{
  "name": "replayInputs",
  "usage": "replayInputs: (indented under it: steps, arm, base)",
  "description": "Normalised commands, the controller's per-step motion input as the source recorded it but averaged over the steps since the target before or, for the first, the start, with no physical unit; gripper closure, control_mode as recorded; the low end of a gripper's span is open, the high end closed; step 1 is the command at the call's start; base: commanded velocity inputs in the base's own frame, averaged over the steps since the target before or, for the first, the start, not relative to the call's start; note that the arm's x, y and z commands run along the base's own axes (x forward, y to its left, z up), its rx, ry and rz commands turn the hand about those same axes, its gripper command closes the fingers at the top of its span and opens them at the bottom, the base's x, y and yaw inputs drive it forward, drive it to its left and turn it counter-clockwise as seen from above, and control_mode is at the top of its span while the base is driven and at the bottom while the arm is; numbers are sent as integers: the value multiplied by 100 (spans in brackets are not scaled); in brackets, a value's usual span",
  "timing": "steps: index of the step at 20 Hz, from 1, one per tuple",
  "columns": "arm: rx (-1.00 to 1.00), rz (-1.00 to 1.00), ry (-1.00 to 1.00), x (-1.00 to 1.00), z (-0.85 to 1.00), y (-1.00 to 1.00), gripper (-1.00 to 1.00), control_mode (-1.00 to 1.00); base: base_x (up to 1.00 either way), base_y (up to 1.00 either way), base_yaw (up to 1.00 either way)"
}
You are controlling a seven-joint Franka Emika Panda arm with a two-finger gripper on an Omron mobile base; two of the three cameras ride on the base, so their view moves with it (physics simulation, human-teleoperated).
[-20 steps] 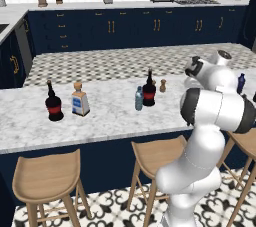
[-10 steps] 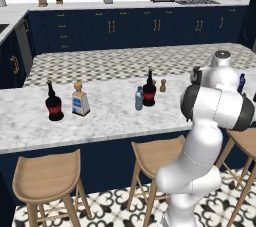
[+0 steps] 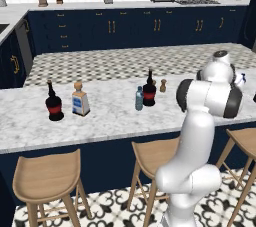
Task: Move the plastic bottles in the middle to the plastics group, and the glass bottles in the middle to the glass group.
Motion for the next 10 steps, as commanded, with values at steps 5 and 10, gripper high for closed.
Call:
replayInputs:
  steps: [5, 10]
  arm:
    - [6, -3, 0, 18, 0, -59, 100, -100]
    - [3, 0, 0, 27, 0, -44, 100, -100]
  base:
    - [0, 0, 0]
    - [0, 0, 0]
